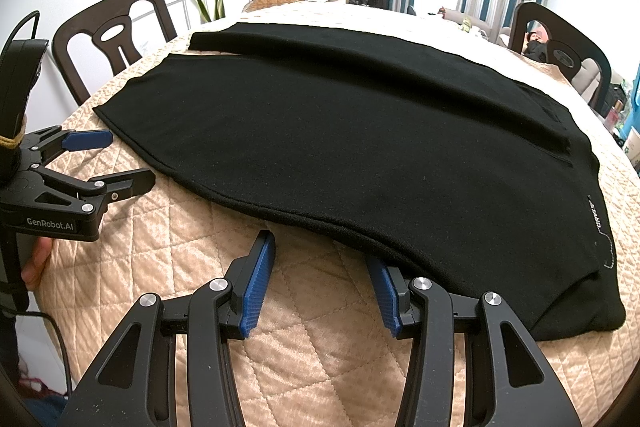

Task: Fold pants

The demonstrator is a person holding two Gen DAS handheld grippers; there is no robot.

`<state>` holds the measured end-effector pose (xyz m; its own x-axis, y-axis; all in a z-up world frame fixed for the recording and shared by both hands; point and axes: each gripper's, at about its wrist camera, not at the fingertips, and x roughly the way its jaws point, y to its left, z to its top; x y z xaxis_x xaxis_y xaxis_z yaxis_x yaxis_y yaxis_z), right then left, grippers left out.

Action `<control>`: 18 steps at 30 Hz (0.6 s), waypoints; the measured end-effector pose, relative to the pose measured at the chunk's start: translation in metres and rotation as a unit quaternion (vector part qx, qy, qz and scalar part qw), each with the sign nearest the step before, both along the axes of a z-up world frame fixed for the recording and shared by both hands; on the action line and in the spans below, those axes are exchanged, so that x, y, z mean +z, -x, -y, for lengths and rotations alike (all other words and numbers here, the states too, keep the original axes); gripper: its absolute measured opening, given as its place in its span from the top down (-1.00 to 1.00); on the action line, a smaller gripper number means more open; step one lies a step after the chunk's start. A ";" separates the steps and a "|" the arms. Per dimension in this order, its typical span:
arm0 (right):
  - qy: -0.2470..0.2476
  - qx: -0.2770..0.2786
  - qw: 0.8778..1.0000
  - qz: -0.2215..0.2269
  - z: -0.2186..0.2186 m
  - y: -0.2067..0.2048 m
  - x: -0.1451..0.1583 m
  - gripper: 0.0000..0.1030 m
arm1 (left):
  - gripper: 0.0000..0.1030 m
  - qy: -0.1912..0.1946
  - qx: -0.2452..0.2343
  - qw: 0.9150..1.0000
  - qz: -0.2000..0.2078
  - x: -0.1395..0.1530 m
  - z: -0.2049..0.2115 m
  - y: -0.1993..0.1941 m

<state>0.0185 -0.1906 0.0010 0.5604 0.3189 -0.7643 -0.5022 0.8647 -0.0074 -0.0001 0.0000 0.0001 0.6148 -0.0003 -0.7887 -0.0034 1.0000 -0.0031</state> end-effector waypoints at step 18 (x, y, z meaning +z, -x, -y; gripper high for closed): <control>0.006 0.000 1.000 0.003 -0.001 0.001 0.000 0.07 | -1.00 -0.001 0.002 1.000 0.000 0.000 0.001 0.000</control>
